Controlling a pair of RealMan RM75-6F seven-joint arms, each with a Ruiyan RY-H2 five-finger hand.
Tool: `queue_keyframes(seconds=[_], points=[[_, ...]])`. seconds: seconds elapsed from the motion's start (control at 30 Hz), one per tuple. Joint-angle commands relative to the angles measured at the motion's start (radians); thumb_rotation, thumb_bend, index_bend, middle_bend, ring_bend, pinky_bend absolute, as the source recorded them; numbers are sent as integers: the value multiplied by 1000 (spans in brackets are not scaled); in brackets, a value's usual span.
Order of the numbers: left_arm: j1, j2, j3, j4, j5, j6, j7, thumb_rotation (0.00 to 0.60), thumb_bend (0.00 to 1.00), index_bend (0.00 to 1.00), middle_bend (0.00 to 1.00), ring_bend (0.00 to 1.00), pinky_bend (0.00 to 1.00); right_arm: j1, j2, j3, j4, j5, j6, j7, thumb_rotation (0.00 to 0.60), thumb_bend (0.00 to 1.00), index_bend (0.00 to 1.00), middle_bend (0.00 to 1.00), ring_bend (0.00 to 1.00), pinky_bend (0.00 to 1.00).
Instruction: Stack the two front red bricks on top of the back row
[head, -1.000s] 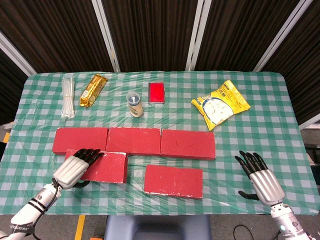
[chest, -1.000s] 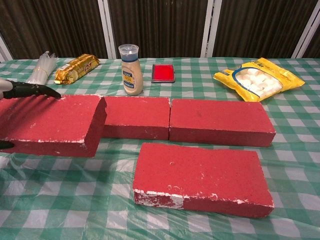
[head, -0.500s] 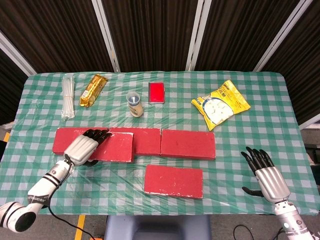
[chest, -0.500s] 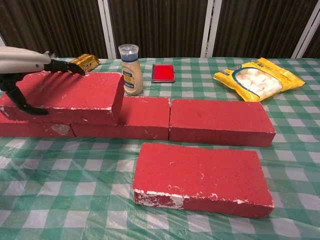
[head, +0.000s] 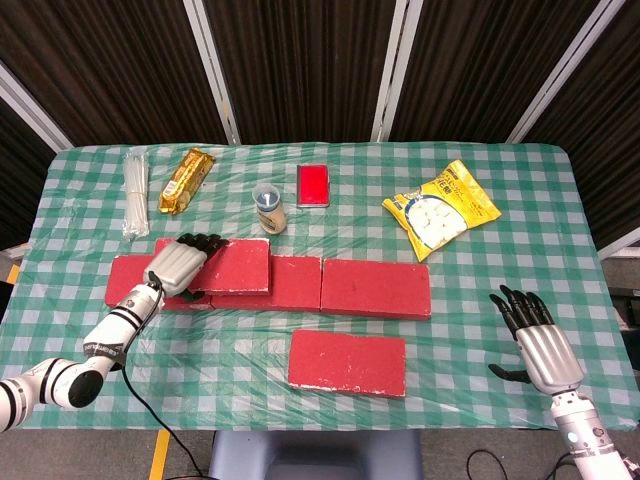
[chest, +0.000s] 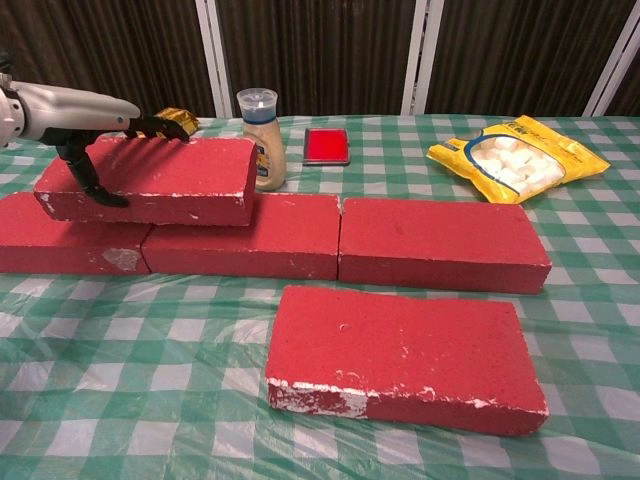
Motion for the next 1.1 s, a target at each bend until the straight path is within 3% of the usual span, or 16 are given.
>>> queue_keyframes(seconds=[0.03, 0.23, 0.73, 1.03, 1.1], points=[[-11, -7, 12, 9, -10, 5, 16, 600, 362, 0, 705, 801, 798, 0, 0, -1, -1, -1, 1, -2, 600, 65, 0, 0, 0, 0], [-21, -24, 29, 17, -28, 6, 12, 600, 360, 0, 704, 801, 673, 0, -3, -3, -1, -4, 1, -4, 600, 65, 0, 0, 0, 0], [-49, -32, 59, -9, -91, 25, 28, 600, 344, 0, 698, 785, 583, 1, 1, -4, -3, 0, 0, -1, 600, 65, 0, 0, 0, 0], [-79, -20, 86, -31, -162, 21, 57, 600, 324, 0, 491, 538, 464, 4, -1, -2, 1, 12, -10, -2, 600, 65, 0, 0, 0, 0], [-82, -19, 88, -31, -166, 21, 55, 600, 326, 0, 417, 444, 440, 4, -2, -2, -1, 10, -9, -5, 600, 64, 0, 0, 0, 0]])
